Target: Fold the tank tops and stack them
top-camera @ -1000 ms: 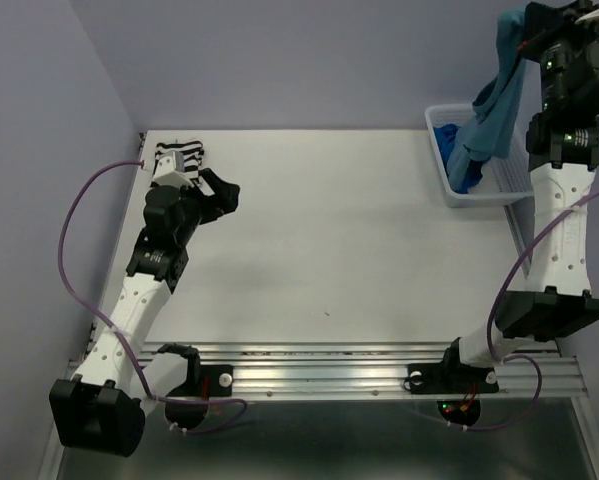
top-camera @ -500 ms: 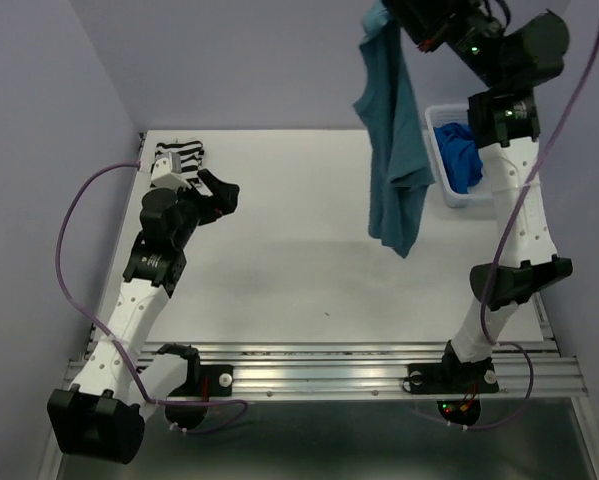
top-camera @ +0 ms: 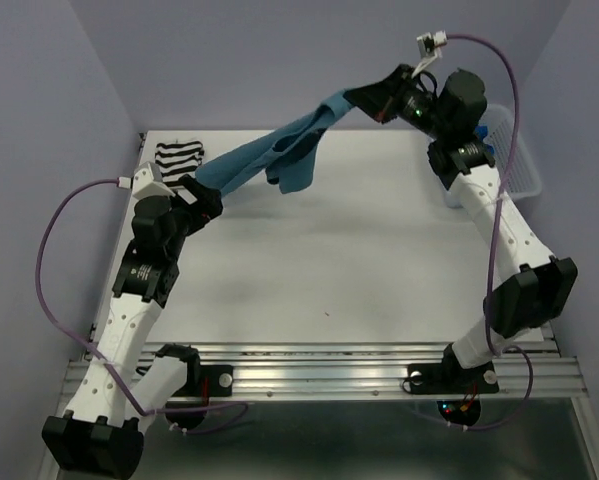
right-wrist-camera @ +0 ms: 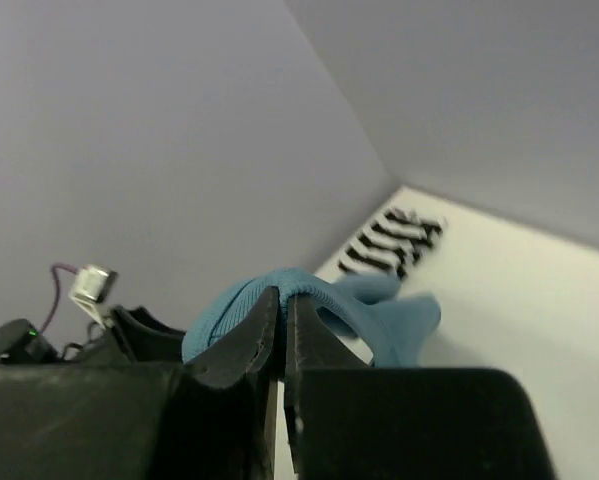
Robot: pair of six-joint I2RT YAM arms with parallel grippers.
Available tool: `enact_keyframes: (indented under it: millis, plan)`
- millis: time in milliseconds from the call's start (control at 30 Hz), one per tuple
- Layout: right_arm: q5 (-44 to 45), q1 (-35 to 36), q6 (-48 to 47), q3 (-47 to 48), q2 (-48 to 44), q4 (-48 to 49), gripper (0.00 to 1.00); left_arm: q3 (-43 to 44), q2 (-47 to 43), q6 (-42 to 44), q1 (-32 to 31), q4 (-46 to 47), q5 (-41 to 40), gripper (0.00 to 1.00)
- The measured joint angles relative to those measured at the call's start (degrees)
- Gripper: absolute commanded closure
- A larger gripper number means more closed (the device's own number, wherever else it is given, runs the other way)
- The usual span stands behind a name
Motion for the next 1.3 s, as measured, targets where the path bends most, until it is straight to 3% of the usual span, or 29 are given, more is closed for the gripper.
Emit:
enact_keyframes:
  millis: [33,167,233,267,433,733,867,1067,1200,1300]
  plan:
    - [0.74,-0.46,-0.09,-5.11,-2.27,-0.17,0.89,0.00,-0.44,-0.33,0.00,-0.55,-0.74,0.01]
    - [5.05,-5.64,0.31,-32.96,-11.02,-0.09,0.77,0.00,0.00,-1.11,0.00,-2.32,-1.81,0.01]
    - [6.80,-8.72,0.20,-40.87,-11.69,-0.09,0.58,0.00,1.29,-1.38,0.00,-2.99,-2.23,0.01]
    - [8.76,-10.43,-0.35,-46.12,-11.74,-1.42,0.38,-0.02,1.99,-1.55,0.00,-3.30,-2.34,0.01]
    - [19.02,-12.90,-5.07,-51.58,-10.21,-13.55,0.00,-0.11,7.56,-2.16,0.00,-3.56,-1.73,0.01]
    - [30.77,-12.11,-9.20,-49.55,-11.30,-17.33,0.00,0.68,24.50,-2.12,0.00,1.81,1.07,0.01]
    - [32.54,-10.60,-10.49,-50.29,-11.08,-18.08,0.00,7.30,36.59,-0.55,0.00,2.54,2.01,0.02]
    - [34.18,-7.63,-11.45,-50.31,-7.82,-18.43,0.00,19.41,53.27,1.88,0.00,4.33,3.80,0.15]
    - [34.99,-5.68,-11.82,-50.31,-5.97,-18.40,0.00,25.14,60.61,2.69,0.28,4.07,5.68,0.26]
    - [35.39,-2.91,-11.91,-50.29,-4.50,-18.23,0.00,29.11,65.57,3.28,0.59,3.74,6.60,0.29]
